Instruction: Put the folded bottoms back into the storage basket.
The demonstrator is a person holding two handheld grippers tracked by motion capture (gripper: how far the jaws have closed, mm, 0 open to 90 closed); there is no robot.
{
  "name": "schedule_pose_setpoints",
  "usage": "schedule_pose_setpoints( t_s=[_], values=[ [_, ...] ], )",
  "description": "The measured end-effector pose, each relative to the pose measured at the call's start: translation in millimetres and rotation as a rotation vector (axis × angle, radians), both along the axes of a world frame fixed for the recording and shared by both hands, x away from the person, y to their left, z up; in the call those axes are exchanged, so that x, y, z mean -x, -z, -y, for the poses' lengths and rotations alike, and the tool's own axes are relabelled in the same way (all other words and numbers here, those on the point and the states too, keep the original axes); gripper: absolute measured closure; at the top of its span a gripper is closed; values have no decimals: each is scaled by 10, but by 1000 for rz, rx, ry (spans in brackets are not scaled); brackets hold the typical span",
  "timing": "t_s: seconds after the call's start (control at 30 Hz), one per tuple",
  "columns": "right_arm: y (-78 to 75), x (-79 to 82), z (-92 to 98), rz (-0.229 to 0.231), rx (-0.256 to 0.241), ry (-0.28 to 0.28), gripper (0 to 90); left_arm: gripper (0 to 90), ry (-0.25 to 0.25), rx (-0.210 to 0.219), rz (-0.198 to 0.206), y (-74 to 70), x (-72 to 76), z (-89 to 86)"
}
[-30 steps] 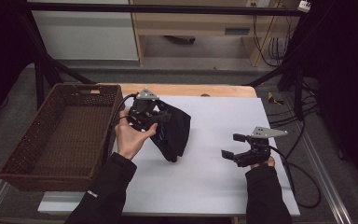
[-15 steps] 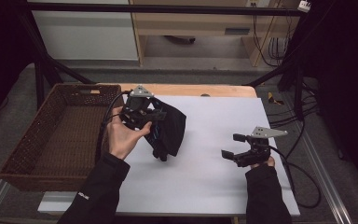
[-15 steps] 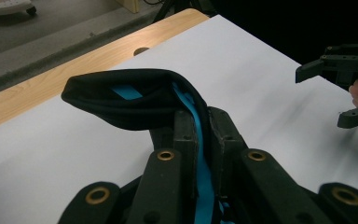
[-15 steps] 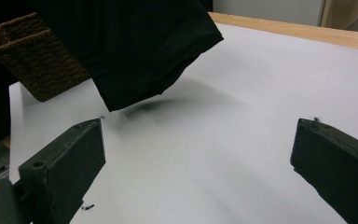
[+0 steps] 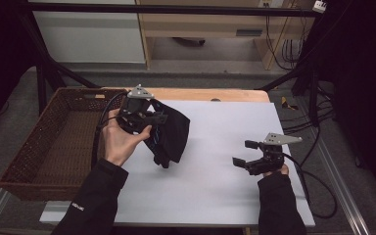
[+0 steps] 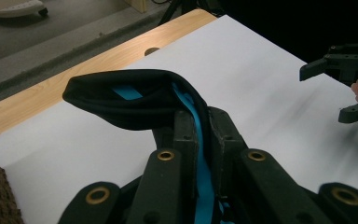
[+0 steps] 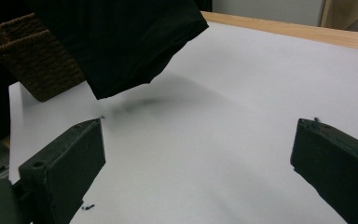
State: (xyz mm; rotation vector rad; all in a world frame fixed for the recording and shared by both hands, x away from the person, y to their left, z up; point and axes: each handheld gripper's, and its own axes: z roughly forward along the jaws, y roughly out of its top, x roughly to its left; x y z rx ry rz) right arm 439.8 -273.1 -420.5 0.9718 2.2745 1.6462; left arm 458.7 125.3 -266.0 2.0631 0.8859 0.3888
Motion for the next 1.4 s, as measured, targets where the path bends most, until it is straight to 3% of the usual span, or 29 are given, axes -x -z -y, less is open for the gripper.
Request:
schedule_pose_setpoints(
  t_s=[0.57,1.4],
  values=[
    [2,-1,-2,-1,2,1,31,828,-4,-10,3,-185,58,-188],
    [3,-2,-1,1,7,1,31,828,-46,-17,26,-456,96,-559]
  ],
)
